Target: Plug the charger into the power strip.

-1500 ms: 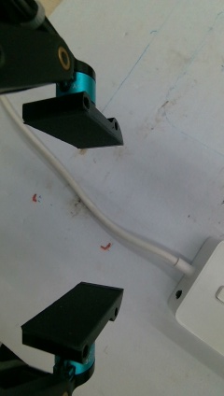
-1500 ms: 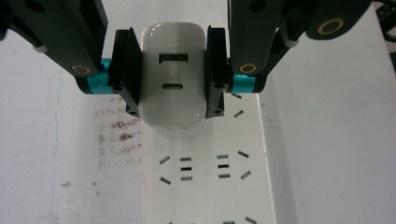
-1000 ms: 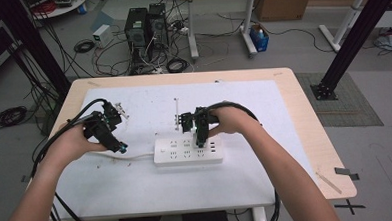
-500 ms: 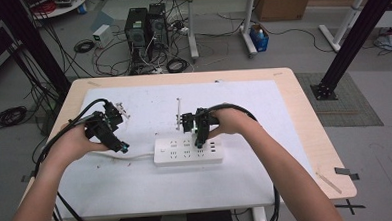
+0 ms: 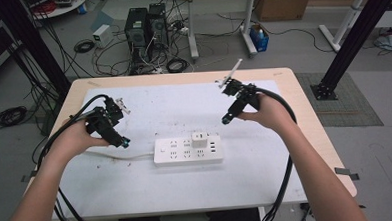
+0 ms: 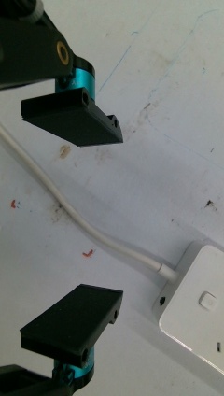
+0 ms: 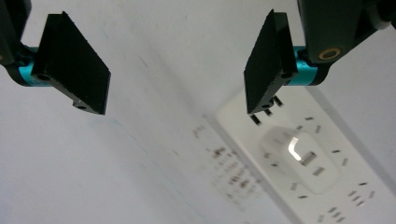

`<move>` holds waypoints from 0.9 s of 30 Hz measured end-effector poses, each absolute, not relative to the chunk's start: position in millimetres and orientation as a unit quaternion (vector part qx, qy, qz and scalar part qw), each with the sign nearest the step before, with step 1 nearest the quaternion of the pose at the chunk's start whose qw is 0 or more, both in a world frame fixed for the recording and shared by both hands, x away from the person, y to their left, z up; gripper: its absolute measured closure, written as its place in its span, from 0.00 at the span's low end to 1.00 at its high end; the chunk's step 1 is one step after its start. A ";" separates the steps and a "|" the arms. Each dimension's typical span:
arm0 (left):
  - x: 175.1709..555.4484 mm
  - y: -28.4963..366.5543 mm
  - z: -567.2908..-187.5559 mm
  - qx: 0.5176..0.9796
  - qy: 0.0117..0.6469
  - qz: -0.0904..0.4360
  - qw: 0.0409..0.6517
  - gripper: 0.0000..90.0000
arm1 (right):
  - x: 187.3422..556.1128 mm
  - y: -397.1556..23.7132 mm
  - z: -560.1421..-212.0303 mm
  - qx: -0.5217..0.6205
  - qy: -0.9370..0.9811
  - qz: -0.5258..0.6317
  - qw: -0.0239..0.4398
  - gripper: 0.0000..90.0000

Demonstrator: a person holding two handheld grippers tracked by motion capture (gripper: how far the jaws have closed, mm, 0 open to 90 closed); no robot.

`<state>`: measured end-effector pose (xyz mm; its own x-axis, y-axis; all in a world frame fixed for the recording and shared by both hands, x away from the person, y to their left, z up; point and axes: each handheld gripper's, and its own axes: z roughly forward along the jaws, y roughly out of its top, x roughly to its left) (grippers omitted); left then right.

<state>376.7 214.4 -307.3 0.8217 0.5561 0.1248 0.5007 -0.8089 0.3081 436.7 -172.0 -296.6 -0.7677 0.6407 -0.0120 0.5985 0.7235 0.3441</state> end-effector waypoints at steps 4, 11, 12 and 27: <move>378.0 212.4 -306.7 0.945 0.279 0.107 0.130 0.23 | 433.8 -192.1 -294.0 0.363 0.917 0.154 0.060 0.25; 377.0 209.3 -303.4 0.946 0.280 0.108 0.127 0.23 | 424.9 -209.5 -295.9 0.376 0.913 0.145 0.062 0.25; 376.7 209.0 -302.6 0.946 0.279 0.108 0.125 0.23 | 423.5 -211.0 -296.2 0.377 0.913 0.145 0.061 0.25; 375.4 202.6 -298.5 0.947 0.275 0.111 0.126 0.23 | 419.7 -223.4 -297.8 0.389 0.908 0.144 0.058 0.25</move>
